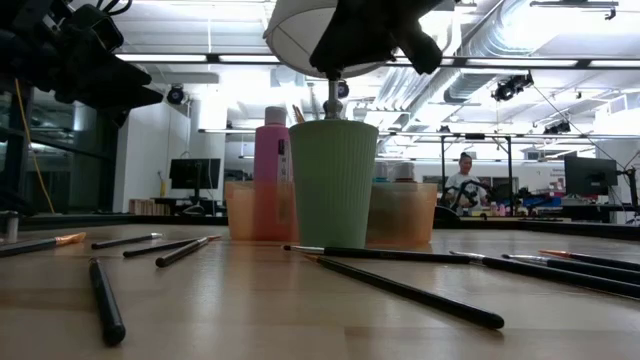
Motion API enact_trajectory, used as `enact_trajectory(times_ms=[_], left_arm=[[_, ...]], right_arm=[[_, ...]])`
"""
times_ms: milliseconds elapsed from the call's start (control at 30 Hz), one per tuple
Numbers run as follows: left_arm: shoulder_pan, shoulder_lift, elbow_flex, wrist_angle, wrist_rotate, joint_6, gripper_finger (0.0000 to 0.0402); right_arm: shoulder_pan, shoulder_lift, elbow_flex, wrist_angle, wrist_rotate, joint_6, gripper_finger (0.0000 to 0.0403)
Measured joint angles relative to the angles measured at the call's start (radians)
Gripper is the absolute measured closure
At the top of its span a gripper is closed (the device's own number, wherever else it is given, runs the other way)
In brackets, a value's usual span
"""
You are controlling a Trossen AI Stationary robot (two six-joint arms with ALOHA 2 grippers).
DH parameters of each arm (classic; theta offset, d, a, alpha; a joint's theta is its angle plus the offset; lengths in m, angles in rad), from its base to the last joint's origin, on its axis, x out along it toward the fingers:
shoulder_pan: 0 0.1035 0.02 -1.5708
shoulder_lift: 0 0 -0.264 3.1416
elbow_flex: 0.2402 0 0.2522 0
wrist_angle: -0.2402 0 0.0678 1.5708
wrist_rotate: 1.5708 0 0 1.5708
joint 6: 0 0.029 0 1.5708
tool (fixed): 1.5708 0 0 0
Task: Pick & Place Paint Supplies
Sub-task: Put the orange paintbrushes into the green cup
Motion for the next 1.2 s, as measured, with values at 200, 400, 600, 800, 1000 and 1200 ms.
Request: enact_trajectory(times_ms=[200,400,600,800,1000,1200], left_arm=[[0.000,0.000,0.000,0.000,0.000,0.000,0.0229],[0.000,0.000,0.000,0.000,0.000,0.000,0.0229],[0.000,0.000,0.000,0.000,0.000,0.000,0.0229],[0.000,0.000,0.000,0.000,0.000,0.000,0.0229],[0.000,0.000,0.000,0.000,0.000,0.000,0.0229],[0.000,0.000,0.000,0.000,0.000,0.000,0.0229]], right_arm=[[0.011,-0.003,0.000,-0.073,0.045,0.092,0.0333],[0.062,-0.072,0.000,-0.163,0.096,0.337,0.0300],[0.076,-0.132,0.000,-0.327,-0.146,0.652,0.0299],[0.066,-0.142,0.000,-0.541,-0.467,0.898,0.0313],[0.059,-0.142,0.000,-0.790,-0.649,1.222,0.0329],[0.038,-0.131,0.000,-0.935,-0.715,1.326,0.0321]])
